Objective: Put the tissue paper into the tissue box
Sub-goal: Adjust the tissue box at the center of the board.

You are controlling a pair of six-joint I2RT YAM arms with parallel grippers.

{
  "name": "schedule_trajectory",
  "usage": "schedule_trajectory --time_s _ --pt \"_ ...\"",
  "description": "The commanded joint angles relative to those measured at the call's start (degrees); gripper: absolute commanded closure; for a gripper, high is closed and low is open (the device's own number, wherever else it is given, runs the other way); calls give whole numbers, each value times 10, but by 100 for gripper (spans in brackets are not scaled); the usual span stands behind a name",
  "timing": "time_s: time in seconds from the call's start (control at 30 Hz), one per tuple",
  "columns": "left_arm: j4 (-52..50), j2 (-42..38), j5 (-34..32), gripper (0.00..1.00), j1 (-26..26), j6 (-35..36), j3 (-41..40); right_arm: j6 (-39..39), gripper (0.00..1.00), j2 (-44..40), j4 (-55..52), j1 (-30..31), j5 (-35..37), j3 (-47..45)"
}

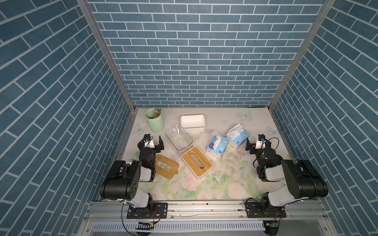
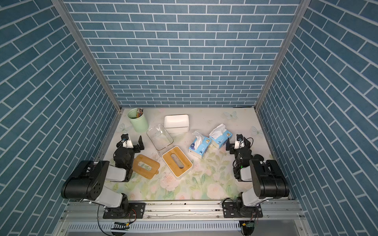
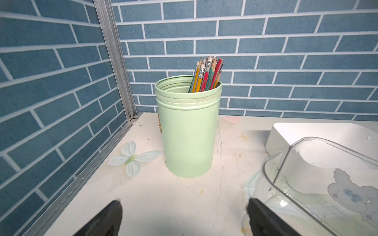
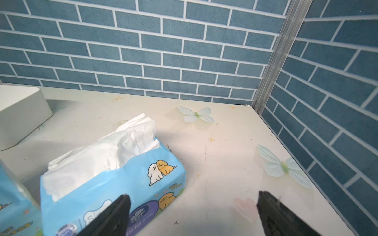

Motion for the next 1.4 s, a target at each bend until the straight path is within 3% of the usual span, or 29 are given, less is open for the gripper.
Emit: schedule_trajectory --time_s 0.0,0.53,0.63,0.7,0.87,0.93,1.03,1.17,1.23,1.37 --pt "4 -1 -5 0 -2 -1 2 8 0 6 4 -2 -4 8" --pt "1 0 -4 0 -2 -1 4 9 0 5 3 -2 -5 9" --pt "-4 -4 -14 0 -2 -4 5 15 0 -7 0 -1 20 7" --pt "-82 -36 -39 0 -2 -15 35 26 0 -58 -66 -1 53 21" --pt "-503 -91 -147 0 -1 -131 250 118 0 -223 -280 -2 111 91" --pt "-583 -88 -114 0 -1 -169 300 174 0 -272 -378 -2 99 129" --pt "-589 -115 -10 3 -2 -199 298 213 0 -309 -496 8 22 182" --pt "-567 -188 95 3 -5 -238 266 222 0 -336 -581 80 -57 211" --pt "-574 -217 135 3 -17 -261 259 218 0 -329 -610 145 -97 221" --pt "-645 -283 108 3 -89 -269 246 219 0 -278 -691 275 -112 249"
